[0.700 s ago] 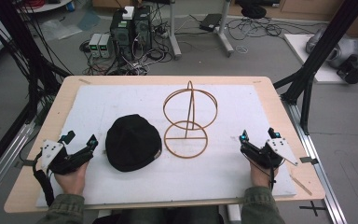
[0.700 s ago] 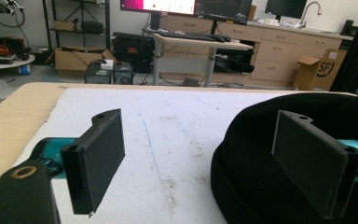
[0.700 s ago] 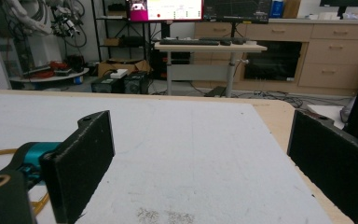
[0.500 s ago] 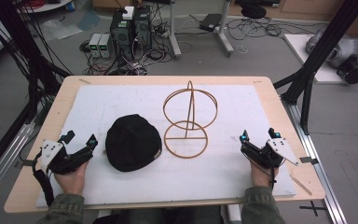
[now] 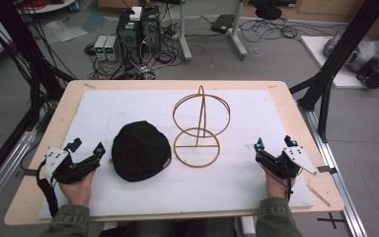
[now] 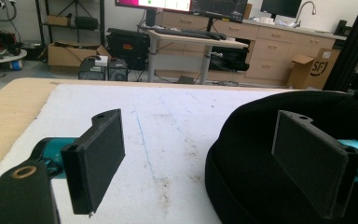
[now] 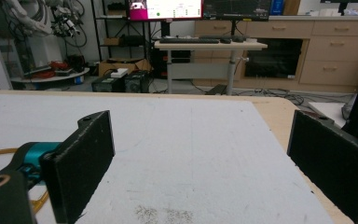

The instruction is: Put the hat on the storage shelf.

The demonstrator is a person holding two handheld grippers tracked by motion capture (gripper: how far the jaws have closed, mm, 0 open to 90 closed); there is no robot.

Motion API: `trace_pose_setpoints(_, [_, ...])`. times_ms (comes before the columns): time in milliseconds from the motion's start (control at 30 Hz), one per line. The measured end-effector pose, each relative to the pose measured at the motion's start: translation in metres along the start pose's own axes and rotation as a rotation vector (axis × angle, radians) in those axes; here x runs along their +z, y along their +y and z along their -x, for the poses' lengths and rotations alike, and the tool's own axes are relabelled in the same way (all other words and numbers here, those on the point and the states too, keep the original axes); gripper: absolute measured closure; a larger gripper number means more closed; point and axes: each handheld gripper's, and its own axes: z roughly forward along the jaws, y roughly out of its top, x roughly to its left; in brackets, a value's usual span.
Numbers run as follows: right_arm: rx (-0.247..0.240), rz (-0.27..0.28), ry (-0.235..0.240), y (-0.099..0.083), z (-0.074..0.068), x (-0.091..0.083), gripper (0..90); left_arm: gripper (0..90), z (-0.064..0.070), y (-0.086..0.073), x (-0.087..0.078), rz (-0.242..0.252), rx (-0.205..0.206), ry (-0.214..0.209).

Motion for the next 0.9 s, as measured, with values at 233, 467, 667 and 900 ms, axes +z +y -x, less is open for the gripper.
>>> trace_pose_setpoints(233, [-0.009,-0.005,0.000,0.000,0.000,0.000,6.4,17.0,0.000,-0.001,0.002,-0.006,-0.002,-0.009])
trace_pose_setpoints(467, [-0.003,-0.008,0.006,-0.001,-0.001,0.000,6.3,16.9,0.001,0.000,0.003,-0.017,-0.020,-0.028])
trace_pose_setpoints(667, [-0.010,-0.008,0.013,-0.001,-0.001,0.001,6.3,16.8,0.006,0.000,0.005,-0.022,-0.005,-0.056])
trace_pose_setpoints(900, [-0.010,-0.010,0.014,-0.001,-0.002,0.001,6.4,16.8,0.011,0.000,0.007,-0.032,0.002,-0.085])
